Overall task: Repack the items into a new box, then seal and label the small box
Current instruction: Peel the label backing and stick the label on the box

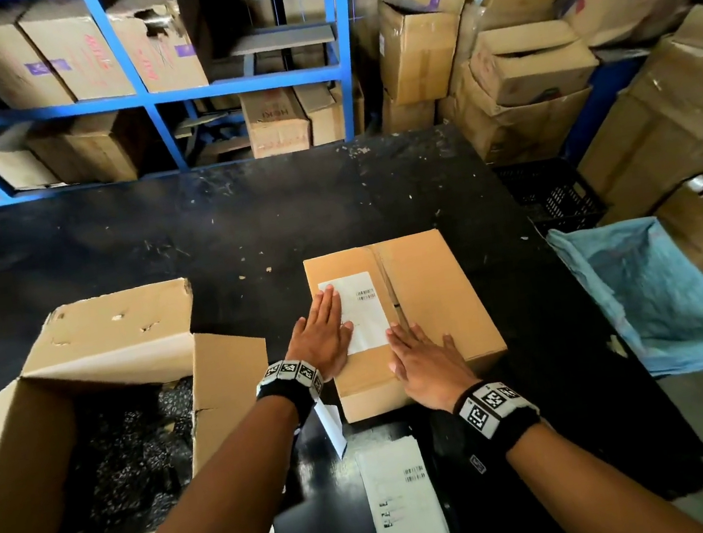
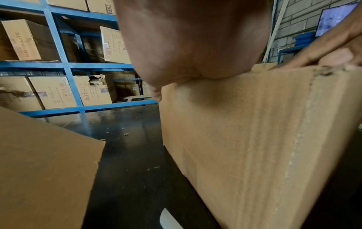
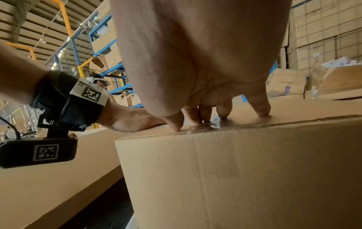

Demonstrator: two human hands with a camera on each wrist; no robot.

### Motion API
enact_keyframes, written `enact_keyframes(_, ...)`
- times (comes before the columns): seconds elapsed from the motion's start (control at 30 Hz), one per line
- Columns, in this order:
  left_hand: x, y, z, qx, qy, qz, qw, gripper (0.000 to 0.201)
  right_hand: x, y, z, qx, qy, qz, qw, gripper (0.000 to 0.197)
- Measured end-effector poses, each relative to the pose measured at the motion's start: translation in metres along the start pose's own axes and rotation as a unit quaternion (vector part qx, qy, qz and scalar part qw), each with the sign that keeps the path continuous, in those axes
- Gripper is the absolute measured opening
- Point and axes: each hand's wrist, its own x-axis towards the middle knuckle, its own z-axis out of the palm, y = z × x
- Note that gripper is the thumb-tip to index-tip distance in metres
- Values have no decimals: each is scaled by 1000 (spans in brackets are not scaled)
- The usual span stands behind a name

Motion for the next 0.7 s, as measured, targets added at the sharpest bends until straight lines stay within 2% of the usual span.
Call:
enact_keyframes(0.1,2,2,-6,36,-23,0,999,68,-1,2,2,3,8,-9,1000,63)
enact_keyframes(0.3,16,30,-16,81,-40,52,995,64,1,6,12,11,24,-19,999,61)
enact_keyframes(0.5,43,54,-23,104,-70,32,992,62,2,8,10,22,28,-22,999,61)
enact_keyframes(0.7,47,44,-27,85,-89,11,992,60,5,8,11,19,27,-18,999,62)
